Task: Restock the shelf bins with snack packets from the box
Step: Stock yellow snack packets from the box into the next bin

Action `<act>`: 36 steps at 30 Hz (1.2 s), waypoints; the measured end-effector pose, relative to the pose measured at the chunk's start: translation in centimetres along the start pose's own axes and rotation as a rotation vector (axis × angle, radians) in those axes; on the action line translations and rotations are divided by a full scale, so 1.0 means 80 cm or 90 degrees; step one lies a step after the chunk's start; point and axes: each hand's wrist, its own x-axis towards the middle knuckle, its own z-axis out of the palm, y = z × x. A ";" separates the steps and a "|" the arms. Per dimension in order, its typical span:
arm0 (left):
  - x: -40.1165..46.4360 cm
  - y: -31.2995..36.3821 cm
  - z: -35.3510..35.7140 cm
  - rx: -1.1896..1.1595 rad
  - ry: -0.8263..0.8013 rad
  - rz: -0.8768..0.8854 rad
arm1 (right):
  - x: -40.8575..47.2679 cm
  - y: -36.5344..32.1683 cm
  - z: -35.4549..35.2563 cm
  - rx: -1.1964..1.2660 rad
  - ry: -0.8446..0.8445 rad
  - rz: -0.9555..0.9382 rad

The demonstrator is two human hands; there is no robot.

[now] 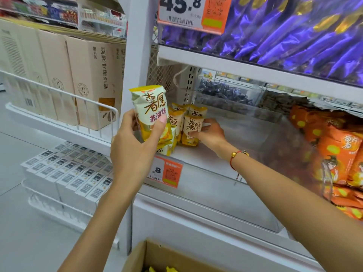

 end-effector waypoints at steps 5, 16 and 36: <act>0.001 -0.001 0.002 -0.010 0.010 -0.007 | 0.001 0.004 0.005 -0.108 0.010 0.002; 0.001 -0.001 0.001 -0.015 0.008 -0.006 | 0.004 -0.008 -0.007 0.054 -0.013 0.076; -0.013 0.008 0.009 0.083 -0.033 0.071 | -0.090 -0.076 -0.085 0.018 -0.139 -0.056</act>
